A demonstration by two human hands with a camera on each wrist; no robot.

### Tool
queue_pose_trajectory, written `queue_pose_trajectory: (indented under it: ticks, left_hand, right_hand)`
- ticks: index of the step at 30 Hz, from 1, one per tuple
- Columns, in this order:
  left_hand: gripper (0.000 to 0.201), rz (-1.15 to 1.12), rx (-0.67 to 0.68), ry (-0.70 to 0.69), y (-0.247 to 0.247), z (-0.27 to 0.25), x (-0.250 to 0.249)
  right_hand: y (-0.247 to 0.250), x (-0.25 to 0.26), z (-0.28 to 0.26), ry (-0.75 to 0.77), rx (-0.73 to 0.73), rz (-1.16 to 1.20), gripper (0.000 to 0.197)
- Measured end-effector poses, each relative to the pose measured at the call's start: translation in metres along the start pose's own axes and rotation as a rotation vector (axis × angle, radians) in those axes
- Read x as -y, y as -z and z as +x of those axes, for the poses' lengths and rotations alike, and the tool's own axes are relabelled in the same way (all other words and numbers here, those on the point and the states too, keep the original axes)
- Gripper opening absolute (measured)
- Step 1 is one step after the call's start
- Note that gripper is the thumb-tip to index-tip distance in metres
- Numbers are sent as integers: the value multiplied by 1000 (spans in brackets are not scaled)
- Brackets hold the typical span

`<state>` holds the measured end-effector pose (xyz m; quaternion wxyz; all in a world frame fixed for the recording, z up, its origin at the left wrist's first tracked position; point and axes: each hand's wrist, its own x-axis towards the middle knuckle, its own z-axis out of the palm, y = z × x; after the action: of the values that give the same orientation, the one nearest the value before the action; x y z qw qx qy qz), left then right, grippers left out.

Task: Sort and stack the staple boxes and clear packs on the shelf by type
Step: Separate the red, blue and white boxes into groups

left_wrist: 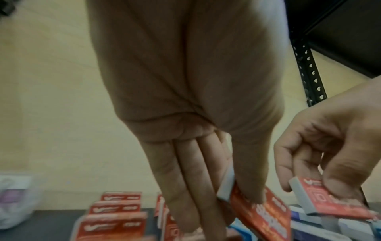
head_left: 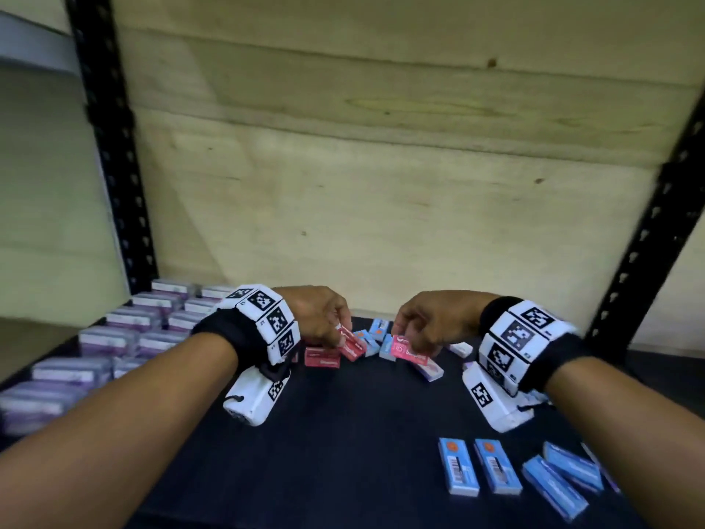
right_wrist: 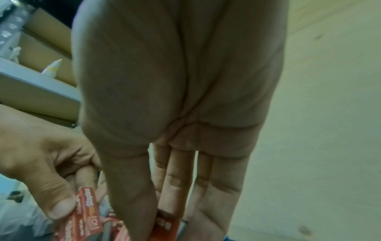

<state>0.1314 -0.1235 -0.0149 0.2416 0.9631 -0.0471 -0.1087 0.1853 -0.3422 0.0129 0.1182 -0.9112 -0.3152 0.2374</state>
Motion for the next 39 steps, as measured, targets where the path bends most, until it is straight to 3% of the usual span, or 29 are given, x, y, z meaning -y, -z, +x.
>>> queue_pose_trajectory:
  ticks: [4,13,25,33,39]
  left_hand:
    - [16,-57,52,79,-4,-31,25]
    - [22,210,53,225,-5,-77,57]
    - [35,339,45,284,-8,-82,56]
    - [14,428,37,270,-12,-84,57]
    - [16,425,7,282,-15,-86,60]
  right_hand:
    - [-22,31,15,37,24,-82,38]
    - [-57,72,40,55,33,-157,29]
    - [-64,68,35,77,-26,-180,25]
    - [-60,59,28,14,-13,-271,18]
    - [-61,61,33,19,18,-235,12]
